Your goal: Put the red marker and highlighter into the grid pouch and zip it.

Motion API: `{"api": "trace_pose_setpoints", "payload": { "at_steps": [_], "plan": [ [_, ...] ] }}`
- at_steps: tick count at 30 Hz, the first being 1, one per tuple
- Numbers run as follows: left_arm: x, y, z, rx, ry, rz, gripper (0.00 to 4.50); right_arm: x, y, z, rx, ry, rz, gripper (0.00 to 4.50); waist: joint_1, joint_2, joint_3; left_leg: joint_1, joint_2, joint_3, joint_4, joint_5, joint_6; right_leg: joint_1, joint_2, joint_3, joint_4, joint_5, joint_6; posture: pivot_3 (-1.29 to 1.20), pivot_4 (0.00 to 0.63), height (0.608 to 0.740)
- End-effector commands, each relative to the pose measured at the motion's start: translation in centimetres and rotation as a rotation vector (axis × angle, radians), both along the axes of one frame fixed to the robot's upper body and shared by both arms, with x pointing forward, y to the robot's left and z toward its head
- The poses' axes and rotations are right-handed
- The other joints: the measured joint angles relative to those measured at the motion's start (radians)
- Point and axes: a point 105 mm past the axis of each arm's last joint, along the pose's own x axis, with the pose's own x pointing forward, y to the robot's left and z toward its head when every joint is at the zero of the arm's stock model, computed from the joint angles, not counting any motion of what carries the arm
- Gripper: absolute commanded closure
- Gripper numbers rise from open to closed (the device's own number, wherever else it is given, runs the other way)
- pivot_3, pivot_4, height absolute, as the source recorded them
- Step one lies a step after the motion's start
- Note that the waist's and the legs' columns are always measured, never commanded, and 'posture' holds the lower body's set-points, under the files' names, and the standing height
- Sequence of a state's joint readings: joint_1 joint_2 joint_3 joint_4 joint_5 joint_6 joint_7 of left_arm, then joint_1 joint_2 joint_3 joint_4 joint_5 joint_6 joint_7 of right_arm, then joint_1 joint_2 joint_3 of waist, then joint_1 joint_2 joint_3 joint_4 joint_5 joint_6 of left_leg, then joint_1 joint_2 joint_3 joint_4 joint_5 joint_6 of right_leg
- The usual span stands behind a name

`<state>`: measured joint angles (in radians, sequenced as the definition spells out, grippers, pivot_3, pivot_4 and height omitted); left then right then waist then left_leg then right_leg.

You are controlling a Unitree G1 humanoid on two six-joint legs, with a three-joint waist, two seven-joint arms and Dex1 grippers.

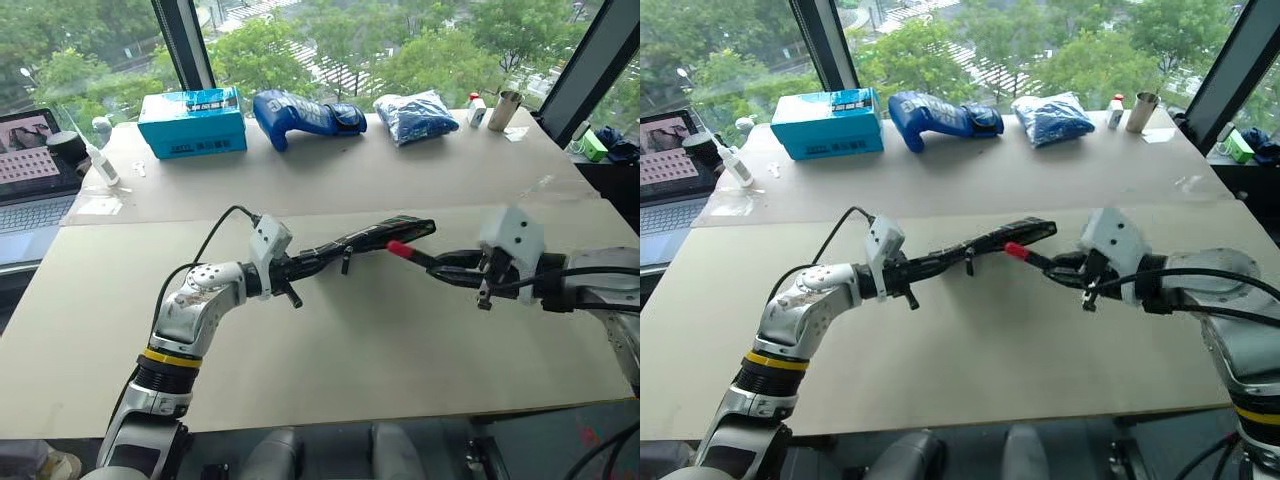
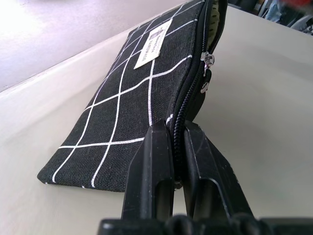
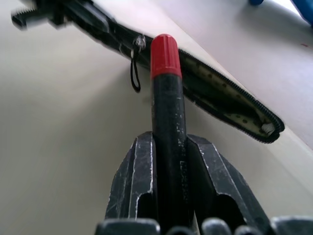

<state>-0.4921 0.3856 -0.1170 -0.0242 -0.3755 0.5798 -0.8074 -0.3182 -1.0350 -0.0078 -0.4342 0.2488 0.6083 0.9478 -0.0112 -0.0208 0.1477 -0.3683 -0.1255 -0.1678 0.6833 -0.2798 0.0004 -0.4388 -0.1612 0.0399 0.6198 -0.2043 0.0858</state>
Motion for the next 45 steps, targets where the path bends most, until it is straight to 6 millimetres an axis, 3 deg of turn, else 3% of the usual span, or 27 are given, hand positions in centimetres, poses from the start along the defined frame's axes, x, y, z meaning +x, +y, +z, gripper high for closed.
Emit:
{"api": "trace_pose_setpoints", "payload": {
  "at_steps": [1,6,14,25,35,39,45],
  "plan": [
    [-0.2,-0.3,0.8,-0.005,-0.047,-0.021,4.5,1.3,-1.0,0.1,-0.188,-0.118,-0.021,3.98,0.0,0.0,0.0,0.0,0.0,0.0,0.0,0.001,-0.002,0.0,0.0,0.0,0.0,0.0,0.0,0.0,0.15,0.74],
    [-0.2,-0.2,0.6,0.021,-0.059,-0.023,4.5,2.0,-0.2,1.2,-0.184,-0.162,0.012,3.98,-0.001,0.0,0.0,0.0,0.001,0.0,0.0,0.001,-0.002,-0.001,0.0,0.0,-0.001,0.0,0.0,0.0,0.15,0.74],
    [-0.3,-0.2,0.1,0.048,-0.069,-0.03,4.5,0.9,0.2,2.2,-0.097,-0.122,0.058,3.98,0.01,0.0,0.0,-0.001,0.001,0.0,0.0,0.001,-0.002,0.0,0.0,0.0,-0.003,0.0,0.0,0.0,0.15,0.74],
    [-0.3,-0.3,0.1,0.054,-0.083,-0.034,4.5,2.4,0.2,1.6,-0.161,-0.136,0.028,3.98,0.013,0.0,0.0,-0.001,0.001,0.0,-0.001,0.001,-0.002,0.0,0.0,0.0,-0.003,0.0,0.0,0.0,0.15,0.74],
    [-0.5,-0.5,-0.1,0.063,-0.089,-0.054,4.5,3.7,4.6,1.0,-0.193,-0.17,0.155,3.98,0.01,0.0,0.0,-0.001,0.001,0.0,-0.001,0.001,-0.002,0.0,0.0,0.0,-0.003,0.001,0.0,0.0,0.15,0.74],
    [-0.5,-0.7,-0.1,0.062,-0.09,-0.064,4.5,3.4,7.5,-0.4,-0.304,-0.226,0.305,3.98,0.008,0.0,0.0,-0.001,0.001,0.0,-0.001,0.001,-0.002,0.0,0.0,0.0,-0.003,0.001,0.0,0.0,0.15,0.74],
    [-0.5,-0.8,0.0,0.061,-0.091,-0.073,4.5,4.1,9.7,-1.7,-0.475,-0.363,0.447,3.98,0.005,0.0,0.0,-0.001,0.0,0.0,-0.001,0.001,-0.002,-0.001,0.0,0.0,-0.003,0.001,0.0,0.0,0.15,0.74]
  ]
}}
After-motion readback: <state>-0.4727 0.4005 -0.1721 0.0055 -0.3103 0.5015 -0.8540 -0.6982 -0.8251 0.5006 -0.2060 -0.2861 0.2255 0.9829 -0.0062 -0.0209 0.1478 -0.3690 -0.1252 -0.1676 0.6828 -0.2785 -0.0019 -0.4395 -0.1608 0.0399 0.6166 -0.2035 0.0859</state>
